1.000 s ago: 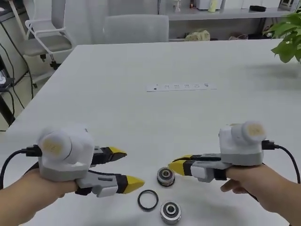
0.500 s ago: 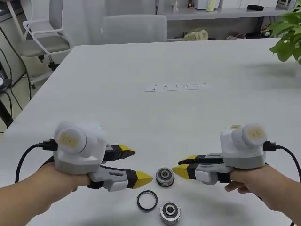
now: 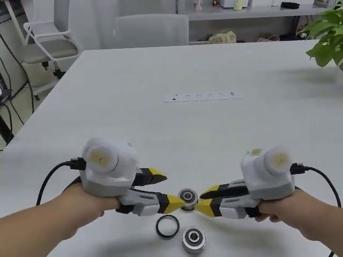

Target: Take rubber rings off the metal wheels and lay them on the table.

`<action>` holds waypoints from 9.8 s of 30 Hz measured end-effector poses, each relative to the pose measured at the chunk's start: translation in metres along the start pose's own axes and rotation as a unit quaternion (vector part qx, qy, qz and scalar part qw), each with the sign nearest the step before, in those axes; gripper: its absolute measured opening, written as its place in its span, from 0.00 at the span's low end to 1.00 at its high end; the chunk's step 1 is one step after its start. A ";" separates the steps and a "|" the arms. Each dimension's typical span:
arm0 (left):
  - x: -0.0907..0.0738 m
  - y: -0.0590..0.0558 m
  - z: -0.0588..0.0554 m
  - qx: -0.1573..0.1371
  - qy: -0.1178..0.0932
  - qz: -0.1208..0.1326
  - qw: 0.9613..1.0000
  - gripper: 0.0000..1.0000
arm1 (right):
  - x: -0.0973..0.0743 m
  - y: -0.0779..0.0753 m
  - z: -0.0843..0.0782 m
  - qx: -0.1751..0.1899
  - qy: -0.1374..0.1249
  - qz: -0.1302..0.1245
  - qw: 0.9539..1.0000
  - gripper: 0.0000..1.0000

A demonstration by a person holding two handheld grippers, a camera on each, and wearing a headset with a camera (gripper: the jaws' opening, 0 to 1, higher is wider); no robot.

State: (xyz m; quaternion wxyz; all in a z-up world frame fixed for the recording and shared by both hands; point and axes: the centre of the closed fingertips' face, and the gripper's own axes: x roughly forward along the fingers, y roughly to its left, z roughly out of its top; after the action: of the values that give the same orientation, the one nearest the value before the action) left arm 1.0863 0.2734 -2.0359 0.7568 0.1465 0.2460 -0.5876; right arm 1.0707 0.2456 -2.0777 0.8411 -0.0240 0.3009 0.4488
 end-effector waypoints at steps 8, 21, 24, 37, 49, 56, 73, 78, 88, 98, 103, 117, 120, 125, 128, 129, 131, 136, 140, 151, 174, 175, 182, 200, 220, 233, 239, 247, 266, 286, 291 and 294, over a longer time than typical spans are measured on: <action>0.013 -0.008 -0.002 0.006 0.011 -0.014 1.000 0.34 | 0.002 -0.001 0.000 -0.008 -0.001 -0.004 1.000 0.13; 0.026 -0.010 -0.007 0.008 0.030 -0.021 0.999 0.22 | 0.002 -0.002 -0.001 -0.010 -0.002 -0.005 1.000 0.12; 0.028 -0.010 -0.009 0.010 0.035 -0.020 0.999 0.19 | 0.002 -0.002 0.000 -0.012 -0.001 -0.006 1.000 0.12; 0.033 -0.004 -0.009 0.030 0.041 0.002 0.999 0.08 | 0.002 -0.003 -0.001 -0.019 -0.001 -0.011 1.000 0.10; 0.032 -0.004 -0.010 0.045 0.035 0.015 0.998 0.07 | 0.001 -0.007 -0.002 0.029 -0.004 -0.015 0.999 0.00; 0.031 -0.004 -0.010 0.044 0.033 0.018 0.998 0.07 | 0.001 -0.009 -0.001 0.100 -0.019 -0.009 0.995 0.00; 0.031 -0.005 -0.011 0.040 0.030 0.022 0.999 0.07 | -0.003 -0.017 0.004 0.156 -0.045 -0.014 0.987 0.00; 0.031 -0.005 -0.011 0.039 0.030 0.023 0.999 0.07 | -0.004 -0.017 0.008 0.171 -0.056 -0.014 0.984 0.00; 0.031 -0.006 -0.011 0.037 0.031 0.026 0.998 0.07 | -0.005 -0.013 0.015 0.193 -0.074 -0.007 0.978 0.00; 0.031 -0.005 -0.011 0.040 0.035 0.028 0.998 0.07 | -0.005 -0.013 0.015 0.192 -0.067 -0.008 0.979 0.00; 0.031 -0.005 -0.011 0.041 0.037 0.027 0.998 0.07 | -0.005 -0.011 0.016 0.183 -0.063 -0.007 0.981 0.00; 0.030 -0.005 -0.012 0.042 0.038 0.030 0.998 0.07 | -0.001 -0.002 0.020 0.168 -0.061 0.009 0.984 0.00; 0.030 -0.005 -0.012 0.041 0.037 0.030 0.998 0.07 | -0.001 -0.001 0.021 0.166 -0.061 0.011 0.984 0.00; 0.030 -0.006 -0.012 0.042 0.037 0.028 0.998 0.07 | 0.000 0.003 0.023 0.165 -0.064 0.021 0.984 0.00; 0.029 -0.006 -0.012 0.042 0.036 0.029 0.998 0.07 | 0.000 0.010 0.028 0.156 -0.070 0.031 0.985 0.00; 0.029 -0.006 -0.012 0.042 0.035 0.029 0.998 0.07 | 0.000 0.010 0.029 0.153 -0.070 0.031 0.985 0.00; 0.029 -0.006 -0.012 0.043 0.035 0.029 0.998 0.07 | 0.000 0.009 0.028 0.160 -0.073 0.032 0.984 0.00; 0.029 -0.007 -0.012 0.041 0.032 0.031 0.998 0.07 | 0.001 0.007 0.027 0.154 -0.074 0.026 0.985 0.00; 0.029 -0.007 -0.011 0.041 0.031 0.033 0.998 0.07 | 0.001 0.005 0.026 0.155 -0.075 0.021 0.985 0.00; 0.023 -0.012 -0.009 0.047 0.036 0.018 0.998 0.17 | 0.001 0.004 0.027 0.163 -0.078 0.026 0.983 0.00; -0.033 -0.015 0.003 0.019 -0.016 0.028 0.999 0.34 | 0.000 0.022 0.038 0.173 -0.092 0.061 0.979 0.00; -0.036 -0.015 0.003 0.019 -0.017 0.029 0.999 0.35 | 0.000 0.023 0.038 0.173 -0.092 0.063 0.979 0.00; -0.051 -0.018 -0.005 0.013 -0.023 0.030 0.999 0.40 | 0.004 0.033 0.036 0.176 -0.083 0.082 0.977 0.00; -0.077 -0.025 -0.015 -0.006 -0.031 0.041 0.999 0.51 | 0.015 0.058 0.026 0.169 -0.048 0.117 0.977 0.00; -0.084 -0.026 -0.025 -0.010 -0.024 0.054 0.998 0.51 | 0.020 0.059 0.013 0.138 -0.020 0.102 0.985 0.00; -0.090 -0.029 -0.022 -0.011 -0.026 0.062 0.998 0.51 | 0.016 0.056 0.017 0.131 -0.025 0.090 0.987 0.04; -0.096 -0.033 -0.019 -0.012 -0.031 0.070 0.997 0.51 | 0.006 0.049 0.027 0.133 -0.040 0.081 0.987 0.07; -0.102 -0.039 -0.012 -0.015 -0.045 0.076 0.996 0.52 | -0.011 0.042 0.042 0.132 -0.063 0.069 0.987 0.09; -0.105 -0.058 0.010 -0.013 -0.072 0.072 0.995 0.56 | -0.058 0.057 0.053 0.049 -0.072 0.050 0.995 0.35; -0.109 -0.065 0.012 -0.020 -0.071 0.075 0.994 0.65 | -0.105 0.065 0.018 -0.024 -0.035 0.004 0.999 0.60; -0.111 -0.065 0.011 -0.023 -0.070 0.074 0.995 0.66 | -0.114 0.068 0.013 -0.031 -0.035 -0.006 0.999 0.64; -0.114 -0.065 0.011 -0.023 -0.068 0.074 0.995 0.68 | -0.119 0.070 0.013 -0.039 -0.036 -0.012 0.999 0.66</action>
State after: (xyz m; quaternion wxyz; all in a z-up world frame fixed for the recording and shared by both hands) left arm 1.0043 0.3434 -1.9605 0.8165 0.1066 0.1962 -0.5324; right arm 0.9734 0.2034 -1.9886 0.8553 -0.0439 0.2525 0.4503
